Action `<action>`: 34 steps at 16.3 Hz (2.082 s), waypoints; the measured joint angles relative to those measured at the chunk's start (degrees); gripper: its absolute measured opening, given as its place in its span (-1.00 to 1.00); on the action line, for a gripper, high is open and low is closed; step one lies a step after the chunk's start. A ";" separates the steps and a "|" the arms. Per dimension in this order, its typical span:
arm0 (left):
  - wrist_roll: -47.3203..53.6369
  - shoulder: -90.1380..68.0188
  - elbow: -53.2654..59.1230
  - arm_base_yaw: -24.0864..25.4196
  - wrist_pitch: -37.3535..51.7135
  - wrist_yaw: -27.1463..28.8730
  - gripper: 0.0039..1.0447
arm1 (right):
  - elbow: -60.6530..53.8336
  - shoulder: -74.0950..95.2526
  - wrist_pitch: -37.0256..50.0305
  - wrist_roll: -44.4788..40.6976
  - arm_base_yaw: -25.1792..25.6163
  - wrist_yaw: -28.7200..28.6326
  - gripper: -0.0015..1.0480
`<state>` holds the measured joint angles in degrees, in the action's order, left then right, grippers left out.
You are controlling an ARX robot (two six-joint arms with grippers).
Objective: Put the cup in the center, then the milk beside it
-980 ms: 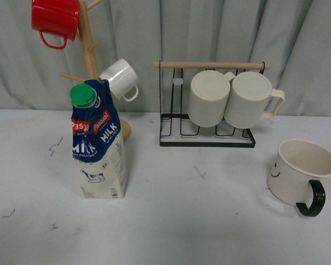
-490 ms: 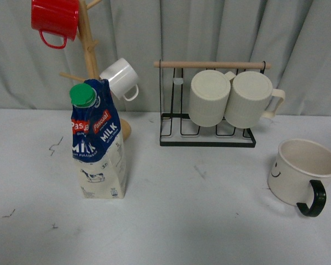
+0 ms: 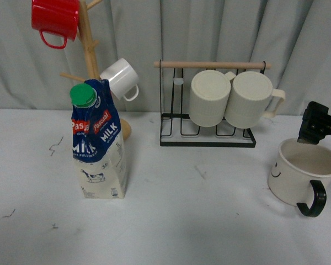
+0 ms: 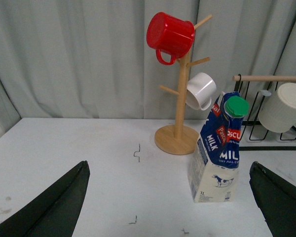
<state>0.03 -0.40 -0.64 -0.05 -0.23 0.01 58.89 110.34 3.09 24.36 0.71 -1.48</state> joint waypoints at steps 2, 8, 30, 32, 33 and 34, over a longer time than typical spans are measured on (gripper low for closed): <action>0.00 0.00 0.00 0.00 0.00 -0.02 0.88 | -0.09 1.01 0.44 -0.48 0.00 0.61 0.87; 0.00 0.00 0.00 0.00 0.00 -0.02 0.88 | -1.38 1.05 1.97 -1.95 0.87 0.50 0.24; 0.00 0.00 0.00 0.00 0.00 0.00 0.88 | 1.29 -1.99 -0.61 -14.08 -10.84 -9.29 -0.93; 0.00 0.00 0.00 0.00 0.00 0.00 0.88 | 3.30 -0.50 -1.79 -14.86 -10.84 -9.27 -0.93; 0.00 0.00 0.00 0.00 0.00 0.00 0.88 | 4.68 1.16 -3.26 -15.04 -10.80 -9.05 -0.93; 0.00 0.00 0.00 0.00 0.00 -0.02 0.88 | 5.64 1.88 -3.58 -15.04 -10.78 -8.83 -0.93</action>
<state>0.03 -0.40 -0.64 -0.05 -0.23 -0.01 64.53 112.22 -0.49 9.32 -10.07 -10.31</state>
